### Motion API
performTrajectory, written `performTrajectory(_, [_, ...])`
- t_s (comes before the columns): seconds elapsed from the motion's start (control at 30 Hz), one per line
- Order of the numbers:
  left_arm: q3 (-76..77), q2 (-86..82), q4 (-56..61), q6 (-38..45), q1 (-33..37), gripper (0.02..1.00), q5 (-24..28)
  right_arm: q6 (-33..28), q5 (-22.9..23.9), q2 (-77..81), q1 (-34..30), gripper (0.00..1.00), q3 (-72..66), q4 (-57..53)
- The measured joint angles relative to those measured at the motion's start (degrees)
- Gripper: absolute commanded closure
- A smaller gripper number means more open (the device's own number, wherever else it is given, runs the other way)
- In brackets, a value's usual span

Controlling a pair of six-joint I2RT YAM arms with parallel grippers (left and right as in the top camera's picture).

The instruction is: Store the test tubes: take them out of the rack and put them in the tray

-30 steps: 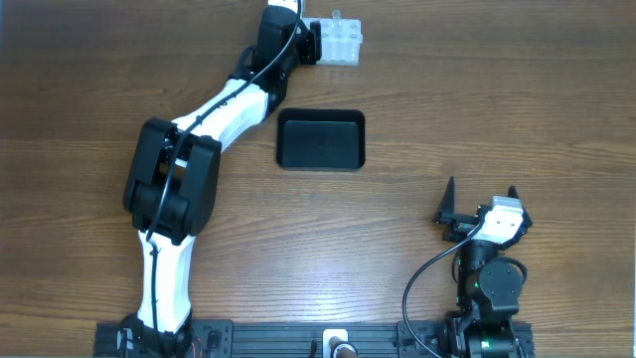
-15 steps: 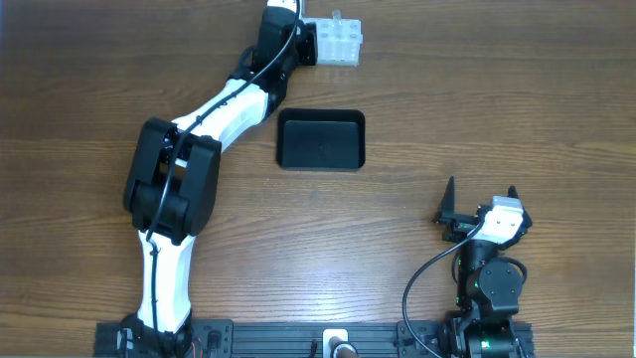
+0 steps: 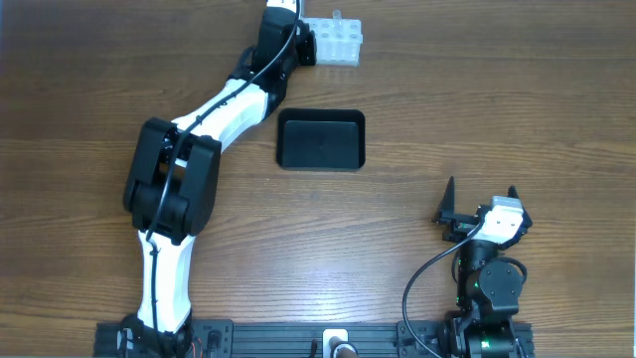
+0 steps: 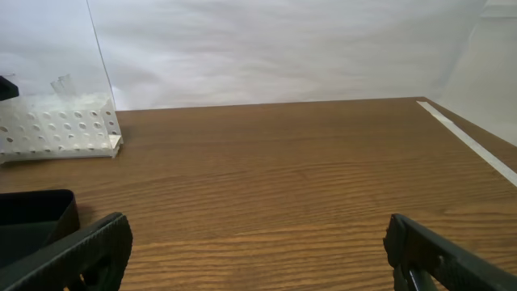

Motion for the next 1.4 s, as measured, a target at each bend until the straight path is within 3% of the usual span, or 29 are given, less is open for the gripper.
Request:
performTrajectory(0.93, [0.2,-0.7,-2.6,0.1,0.0,0.853,-1.7,0.0,0.0,0.0,0.0,0.009,0.0,0.0])
performTrajectory(1.4, [0.2,-11.8,-3.2,2.8,-0.1,0.869,-4.8,0.0,0.0,0.0,0.0,0.009,0.0,0.0])
